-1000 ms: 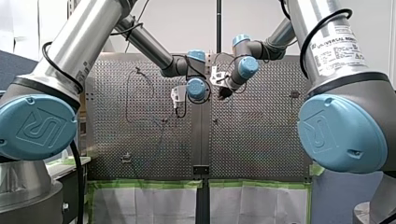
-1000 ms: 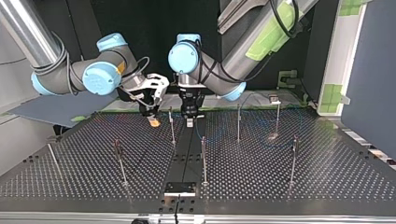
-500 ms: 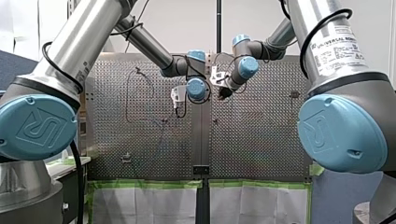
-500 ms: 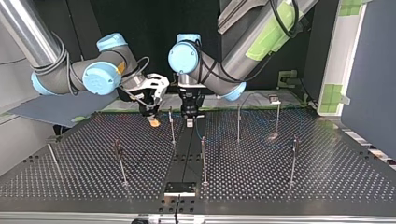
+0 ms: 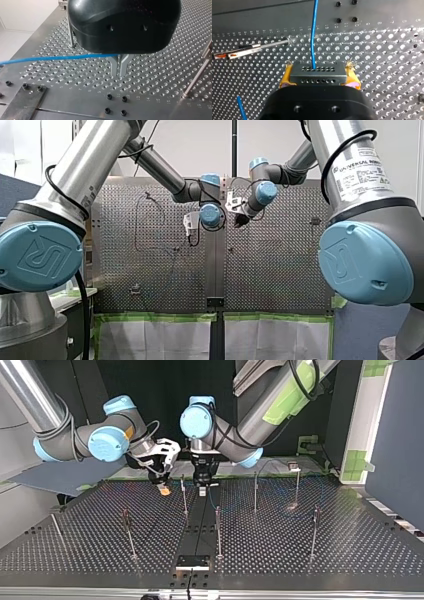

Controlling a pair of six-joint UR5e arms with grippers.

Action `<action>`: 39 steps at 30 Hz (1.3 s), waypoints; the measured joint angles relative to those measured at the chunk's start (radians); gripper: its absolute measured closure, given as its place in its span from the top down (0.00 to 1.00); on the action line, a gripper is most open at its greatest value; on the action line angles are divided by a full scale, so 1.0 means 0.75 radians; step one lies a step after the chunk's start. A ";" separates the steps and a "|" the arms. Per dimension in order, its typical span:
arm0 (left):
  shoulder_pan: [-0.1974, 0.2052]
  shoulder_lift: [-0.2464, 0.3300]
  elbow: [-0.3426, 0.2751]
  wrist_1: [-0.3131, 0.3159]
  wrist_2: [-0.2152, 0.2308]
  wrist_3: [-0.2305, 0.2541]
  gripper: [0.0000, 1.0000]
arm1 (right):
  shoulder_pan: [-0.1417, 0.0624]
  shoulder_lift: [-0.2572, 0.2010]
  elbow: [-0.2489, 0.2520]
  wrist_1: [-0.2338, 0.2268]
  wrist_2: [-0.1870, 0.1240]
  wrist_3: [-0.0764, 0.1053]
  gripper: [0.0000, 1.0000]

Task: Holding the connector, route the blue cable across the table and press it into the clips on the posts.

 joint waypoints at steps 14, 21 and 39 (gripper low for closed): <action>0.001 0.000 0.000 0.000 -0.001 0.000 0.00 | 0.014 0.000 -0.014 0.000 -0.003 0.003 0.00; 0.004 0.000 -0.003 0.003 0.002 0.000 0.00 | 0.014 0.000 -0.014 0.000 -0.003 0.003 0.00; 0.031 -0.001 -0.028 0.029 0.027 0.000 0.00 | 0.015 0.000 -0.014 0.000 -0.003 0.003 0.00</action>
